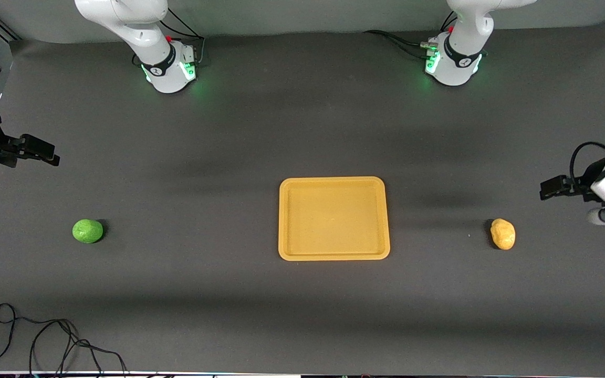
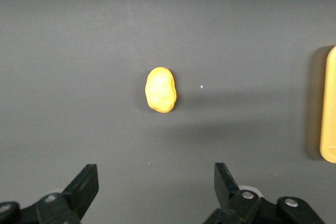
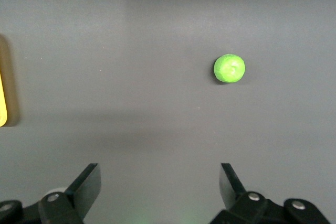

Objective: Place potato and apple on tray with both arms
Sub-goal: 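Move the left gripper toward the yellow potato, then lower the left gripper and grasp the yellow potato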

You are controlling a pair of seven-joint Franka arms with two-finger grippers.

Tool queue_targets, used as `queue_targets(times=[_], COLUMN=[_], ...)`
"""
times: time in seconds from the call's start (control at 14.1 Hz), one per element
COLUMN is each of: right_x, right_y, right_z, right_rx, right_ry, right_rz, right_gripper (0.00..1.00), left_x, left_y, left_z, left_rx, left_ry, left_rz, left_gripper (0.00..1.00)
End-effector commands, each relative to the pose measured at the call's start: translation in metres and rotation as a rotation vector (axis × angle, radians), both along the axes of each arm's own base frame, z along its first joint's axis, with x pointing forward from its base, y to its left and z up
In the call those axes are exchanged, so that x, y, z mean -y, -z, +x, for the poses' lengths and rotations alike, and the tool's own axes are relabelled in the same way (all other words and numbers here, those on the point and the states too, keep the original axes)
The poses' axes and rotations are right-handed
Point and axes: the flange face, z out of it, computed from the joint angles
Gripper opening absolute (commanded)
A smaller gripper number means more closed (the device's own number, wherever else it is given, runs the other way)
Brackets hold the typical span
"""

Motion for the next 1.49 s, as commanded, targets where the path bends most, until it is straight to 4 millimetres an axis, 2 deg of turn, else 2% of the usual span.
queue_targets(times=[0.0, 0.07, 0.14, 0.21, 0.43, 0.57, 0.64, 0.92, 1.07, 1.42], right_x=[-0.002, -0.002, -0.001, -0.001, -0.001, -0.001, -0.001, -0.001, -0.001, 0.000], right_y=[-0.005, -0.006, -0.005, -0.006, -0.007, -0.007, -0.007, -0.007, -0.007, -0.004], right_z=[0.001, 0.001, 0.001, 0.001, 0.003, 0.003, 0.003, 0.003, 0.003, 0.002], right_rx=[0.016, 0.019, 0.017, 0.019, 0.031, 0.031, 0.031, 0.031, 0.031, 0.025], right_ry=[0.017, 0.017, 0.019, 0.019, 0.019, 0.019, 0.019, 0.019, 0.019, 0.020], right_rz=[0.011, 0.011, 0.011, 0.011, 0.010, 0.010, 0.010, 0.010, 0.010, 0.011], right_gripper=[1.00, 1.00, 1.00, 1.00, 1.00, 1.00, 1.00, 1.00, 1.00, 1.00], left_x=[-0.001, -0.011, -0.033, -0.039, -0.041, -0.041, -0.037, -0.024, -0.026, -0.018], left_y=[0.053, 0.066, 0.082, 0.102, 0.153, 0.199, 0.215, 0.233, 0.242, 0.258], left_z=[0.010, 0.014, 0.015, 0.015, 0.023, 0.024, 0.023, 0.013, 0.011, 0.013], left_rx=[-0.020, -0.002, 0.006, 0.000, 0.000, 0.011, 0.005, -0.031, -0.046, -0.055], left_ry=[0.053, 0.082, 0.077, 0.085, 0.086, 0.086, 0.071, 0.061, 0.058, 0.072], left_rz=[0.010, 0.040, 0.041, 0.037, 0.033, 0.027, 0.017, -0.021, -0.024, -0.029], left_gripper=[0.97, 0.97, 0.97, 0.97, 0.97, 0.97, 0.97, 0.97, 0.96, 0.84])
